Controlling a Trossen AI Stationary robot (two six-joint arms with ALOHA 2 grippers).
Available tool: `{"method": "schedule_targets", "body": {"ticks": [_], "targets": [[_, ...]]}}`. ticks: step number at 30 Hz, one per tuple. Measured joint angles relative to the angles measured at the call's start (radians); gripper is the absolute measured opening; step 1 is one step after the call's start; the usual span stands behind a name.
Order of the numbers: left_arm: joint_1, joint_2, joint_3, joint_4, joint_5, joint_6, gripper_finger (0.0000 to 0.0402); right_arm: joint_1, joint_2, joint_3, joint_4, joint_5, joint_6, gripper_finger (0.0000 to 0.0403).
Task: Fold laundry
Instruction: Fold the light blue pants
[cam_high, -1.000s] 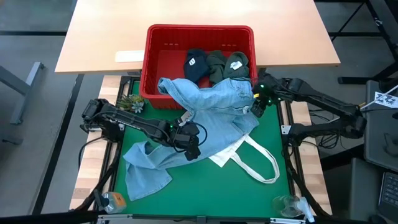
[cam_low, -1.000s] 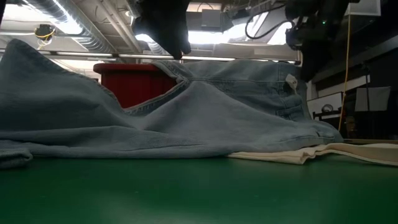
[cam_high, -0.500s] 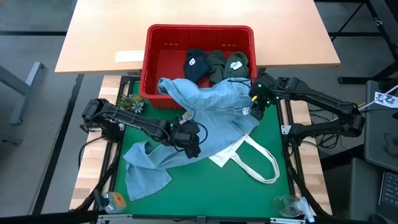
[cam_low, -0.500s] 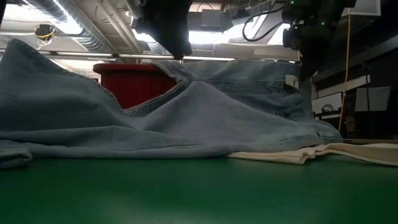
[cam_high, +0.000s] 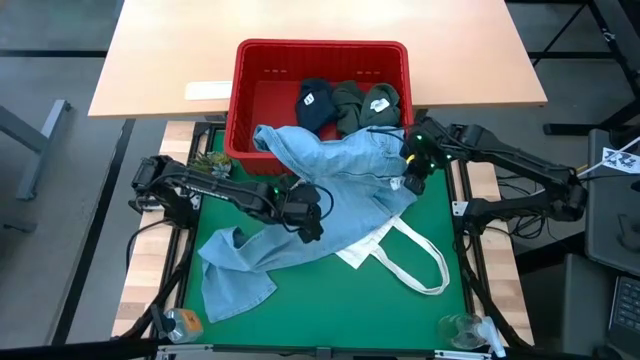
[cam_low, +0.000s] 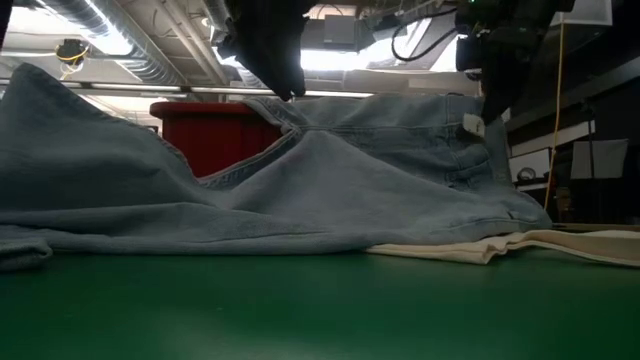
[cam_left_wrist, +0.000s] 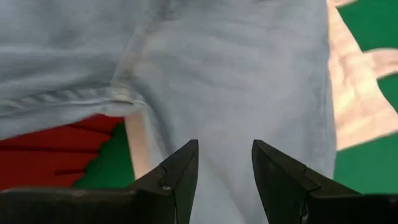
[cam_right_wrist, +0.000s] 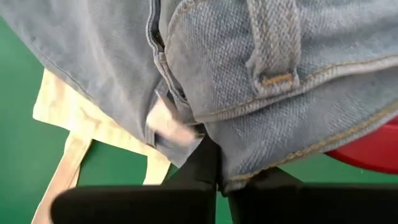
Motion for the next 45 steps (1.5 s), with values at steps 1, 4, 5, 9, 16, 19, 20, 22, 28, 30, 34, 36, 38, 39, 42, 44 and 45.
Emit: {"method": "schedule_targets", "body": {"ticks": [1,4,5,9,16,19,20,22,28,30,34,36,38,39,42,44,45], "targets": [[0.008,-0.007,0.0,-0.019,-0.016,0.0,0.0144,0.0,-0.002,0.009,-0.008,-0.008,0.0,0.0009],[0.037,-0.03,0.0,-0.062,-0.065,-0.003,0.0144,0.001,-0.007,0.058,-0.036,-0.012,0.001,0.0006],[0.049,-0.031,0.0,-0.073,-0.072,-0.003,0.0144,0.001,-0.009,0.079,-0.048,-0.012,0.001,0.0008],[0.101,-0.025,0.0,-0.118,-0.058,-0.002,0.0144,0.0,-0.01,0.176,-0.055,-0.038,0.001,0.0004],[0.177,-0.02,0.0,-0.141,-0.051,-0.001,0.0144,0.001,-0.01,0.328,-0.089,-0.171,0.089,0.0003],[0.191,-0.02,0.0,-0.141,-0.05,0.013,0.0144,0.001,-0.021,0.358,-0.116,-0.234,0.166,0.0003],[0.191,-0.021,0.0,-0.141,-0.051,0.026,0.0144,0.002,-0.029,0.36,-0.122,-0.254,0.187,0.0002],[0.19,-0.021,0.0,-0.141,-0.05,0.048,0.0144,0.009,-0.05,0.36,-0.133,-0.285,0.216,0.0002],[0.181,-0.021,0.0,-0.14,-0.048,0.051,0.0144,0.138,-0.114,0.361,-0.188,-0.224,0.306,0.0001],[0.175,-0.021,0.0,-0.14,-0.041,0.052,0.0144,0.208,-0.135,0.36,-0.199,-0.175,0.355,0.0001],[0.164,-0.021,0.0,-0.14,-0.04,0.053,0.0144,0.357,-0.165,0.323,-0.21,-0.059,0.507,0.0001],[0.156,-0.021,0.0,-0.14,-0.039,0.063,0.0144,0.429,-0.176,0.299,-0.231,-0.004,0.581,0.0001],[0.146,-0.021,0.0,-0.14,-0.038,0.082,0.0144,0.496,-0.183,0.27,-0.256,0.055,0.659,0.0001],[0.141,-0.021,0.0,-0.139,-0.035,0.088,0.0144,0.526,-0.187,0.255,-0.273,0.084,0.697,0.0001],[0.127,-0.021,0.0,-0.139,-0.015,0.097,0.0144,0.607,-0.193,0.21,-0.329,0.154,0.822,0.0001],[0.117,-0.021,0.0,-0.139,0.003,0.097,0.0144,0.653,-0.202,0.176,-0.37,0.187,0.893,0.0001],[0.111,-0.021,0.0,-0.139,0.012,0.097,0.0144,0.672,-0.204,0.161,-0.388,0.202,0.924,0.0001]]}}
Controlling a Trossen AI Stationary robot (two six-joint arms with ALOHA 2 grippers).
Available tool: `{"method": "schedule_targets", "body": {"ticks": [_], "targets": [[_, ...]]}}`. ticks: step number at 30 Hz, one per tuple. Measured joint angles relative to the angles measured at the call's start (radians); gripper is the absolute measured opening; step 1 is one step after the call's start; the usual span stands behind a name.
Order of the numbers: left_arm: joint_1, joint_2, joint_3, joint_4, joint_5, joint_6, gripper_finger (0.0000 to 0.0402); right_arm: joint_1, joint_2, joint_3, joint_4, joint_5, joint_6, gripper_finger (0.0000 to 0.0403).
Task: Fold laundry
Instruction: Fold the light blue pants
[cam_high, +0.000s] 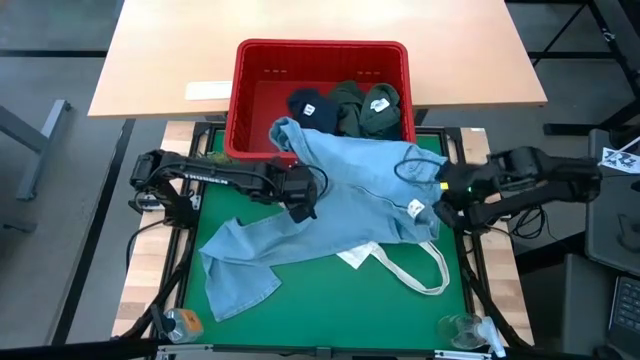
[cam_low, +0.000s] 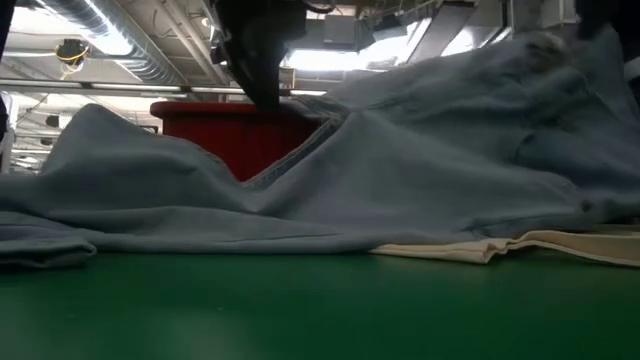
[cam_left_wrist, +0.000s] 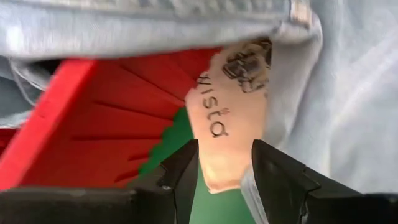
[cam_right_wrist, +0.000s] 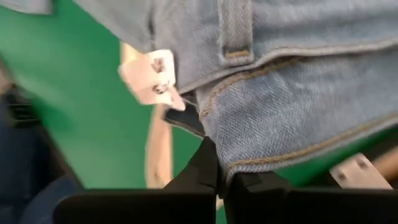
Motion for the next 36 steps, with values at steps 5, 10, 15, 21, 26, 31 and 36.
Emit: {"method": "schedule_targets", "body": {"ticks": [5,10,15,21,26,31,36], "targets": [[-0.029,0.0,0.0,0.004,0.016,0.0,0.0144,0.057,-0.003,-0.073,-0.08,0.077,0.097,0.0001],[-0.061,0.0,0.0,0.01,0.053,0.0,0.0144,0.055,-0.008,-0.158,-0.091,0.074,0.128,0.0001],[-0.094,0.0,0.0,0.015,0.063,-0.003,0.0144,0.055,-0.016,-0.259,-0.094,0.076,0.129,0.0001],[-0.129,0.0,0.0,0.064,0.063,-0.002,0.0144,0.055,-0.006,-0.36,-0.09,0.184,0.128,0.0001],[-0.154,0.0,0.0,0.108,0.07,-0.002,0.0144,0.055,-0.001,-0.394,-0.088,0.288,0.125,0.001],[-0.175,0.0,0.0,0.151,0.16,-0.002,0.0144,0.055,0.0,-0.394,-0.074,0.336,0.117,0.004],[-0.205,0.0,0.0,0.17,0.185,-0.002,0.0144,0.055,0.0,-0.394,-0.073,0.357,0.063,0.008]]}}
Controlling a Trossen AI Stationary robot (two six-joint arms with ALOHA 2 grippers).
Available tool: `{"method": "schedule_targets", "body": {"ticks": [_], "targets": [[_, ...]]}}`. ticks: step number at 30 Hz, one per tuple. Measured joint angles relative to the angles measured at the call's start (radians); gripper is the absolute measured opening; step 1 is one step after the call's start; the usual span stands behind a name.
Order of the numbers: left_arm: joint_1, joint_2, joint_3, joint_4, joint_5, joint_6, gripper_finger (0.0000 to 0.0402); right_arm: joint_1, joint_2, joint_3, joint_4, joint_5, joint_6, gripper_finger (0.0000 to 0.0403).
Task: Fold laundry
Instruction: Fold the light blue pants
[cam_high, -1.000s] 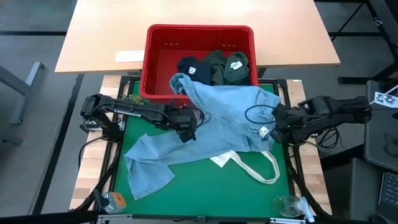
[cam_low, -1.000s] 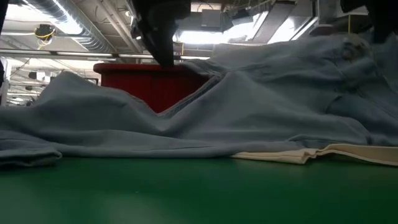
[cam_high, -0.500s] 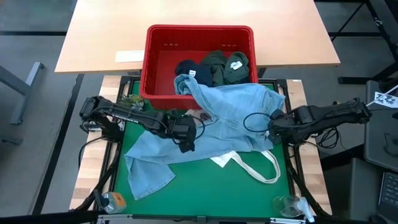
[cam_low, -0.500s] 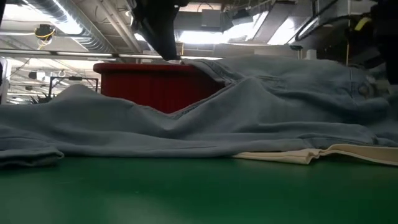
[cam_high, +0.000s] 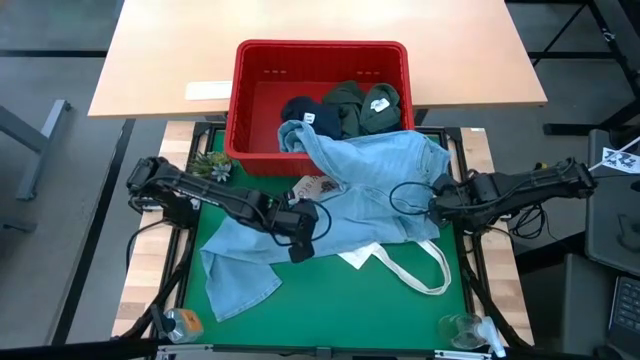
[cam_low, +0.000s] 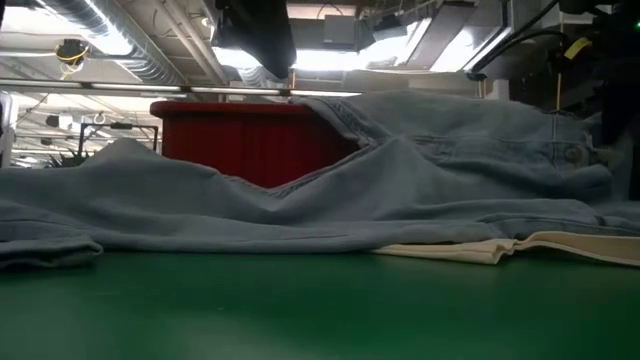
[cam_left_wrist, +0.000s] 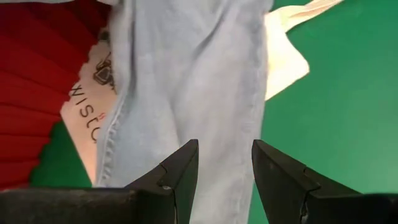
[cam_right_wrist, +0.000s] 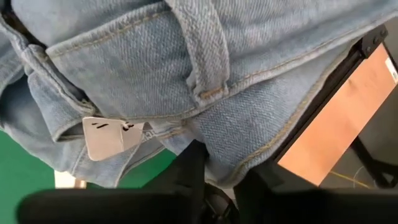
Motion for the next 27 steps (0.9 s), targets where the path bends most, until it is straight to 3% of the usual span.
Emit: {"method": "schedule_targets", "body": {"ticks": [7,12,19,27], "targets": [[-0.033,0.0,0.0,0.0,0.001,0.0,0.0144,0.0,0.0,0.0,-0.016,0.036,-0.103,0.0154],[-0.04,0.0,0.0,0.0,0.001,0.0,0.0144,0.0,0.0,0.001,-0.026,0.008,-0.224,0.0185],[-0.039,0.0,0.0,0.0,0.0,0.0,0.0144,0.0,0.0,0.062,-0.025,-0.106,-0.331,0.0188],[-0.039,0.0,0.0,0.0,0.0,0.0,0.0144,0.0,0.0,0.19,-0.024,-0.108,-0.332,0.0174]]}}
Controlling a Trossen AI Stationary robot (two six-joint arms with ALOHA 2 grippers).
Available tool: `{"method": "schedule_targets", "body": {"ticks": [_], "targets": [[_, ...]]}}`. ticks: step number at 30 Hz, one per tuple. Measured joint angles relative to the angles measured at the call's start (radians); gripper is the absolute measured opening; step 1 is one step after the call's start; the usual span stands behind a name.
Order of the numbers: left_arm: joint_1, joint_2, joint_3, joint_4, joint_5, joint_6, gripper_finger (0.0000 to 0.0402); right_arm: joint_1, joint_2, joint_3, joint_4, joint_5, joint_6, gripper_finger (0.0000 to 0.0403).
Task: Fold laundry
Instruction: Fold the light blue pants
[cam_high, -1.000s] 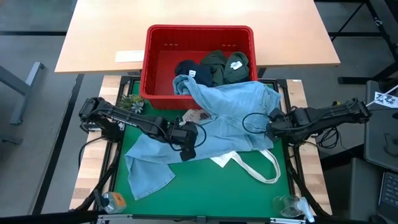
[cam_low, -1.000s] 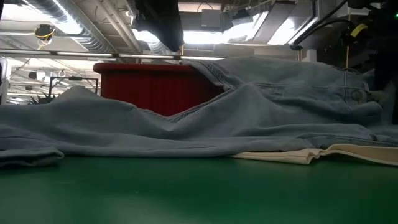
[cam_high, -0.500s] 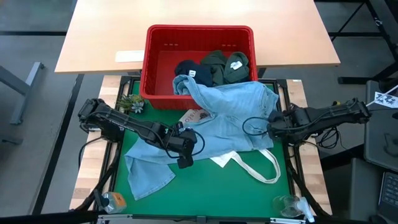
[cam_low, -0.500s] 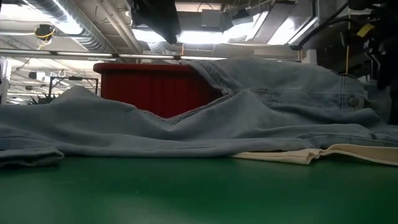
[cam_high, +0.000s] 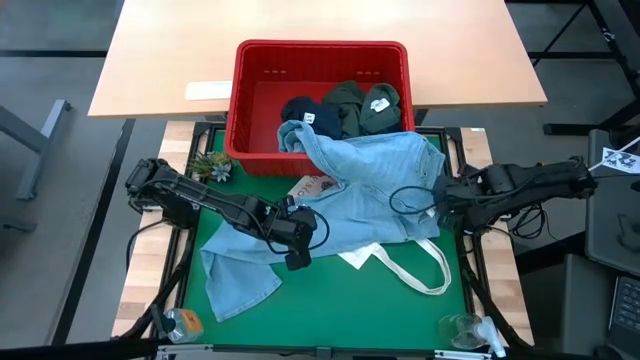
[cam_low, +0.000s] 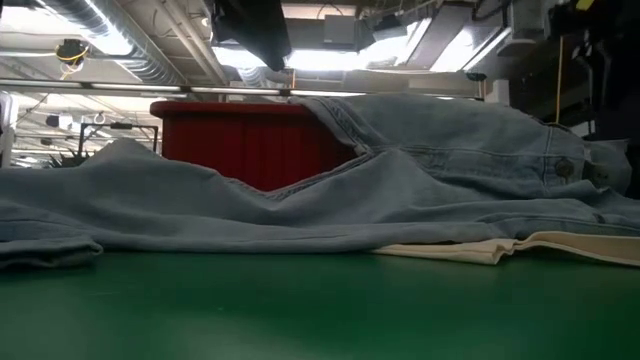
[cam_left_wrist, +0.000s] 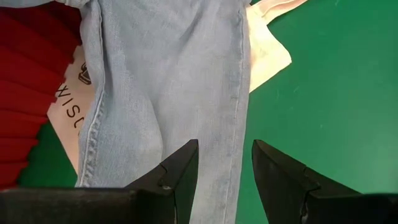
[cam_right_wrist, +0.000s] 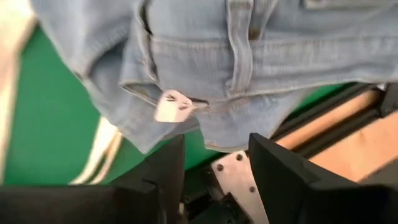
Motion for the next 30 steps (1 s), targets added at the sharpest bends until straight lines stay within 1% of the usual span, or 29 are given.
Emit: {"method": "schedule_targets", "body": {"ticks": [2,4,8,10,15,19,23,30], "targets": [[0.0,0.0,0.0,0.0,0.0,0.0,0.0144,0.0,-0.001,0.023,0.01,-0.057,0.034,0.0172],[0.0,0.0,0.0,0.003,0.0,-0.001,0.0144,0.0,-0.001,0.024,0.059,-0.131,0.077,0.0172],[0.0,0.0,0.0,0.019,0.0,-0.001,0.0144,0.027,-0.001,-0.025,0.232,-0.265,0.08,0.0172],[0.0,0.0,0.0,0.02,0.0,-0.001,0.0144,0.063,-0.003,-0.06,0.317,-0.288,0.079,0.0172],[0.0,0.0,0.0,0.02,0.0,-0.002,0.0144,0.162,0.047,-0.154,0.487,-0.284,0.078,0.0172],[0.0,0.0,0.0,0.021,0.0,-0.001,0.0144,0.217,0.108,-0.196,0.511,-0.218,0.078,0.0172],[0.0,0.0,0.0,0.022,0.0,-0.001,0.0144,0.232,0.181,-0.226,0.508,-0.146,0.078,0.0172],[0.0,0.0,0.0,0.022,0.0,-0.001,0.0144,0.23,0.314,-0.269,0.514,-0.111,0.078,0.0172]]}}
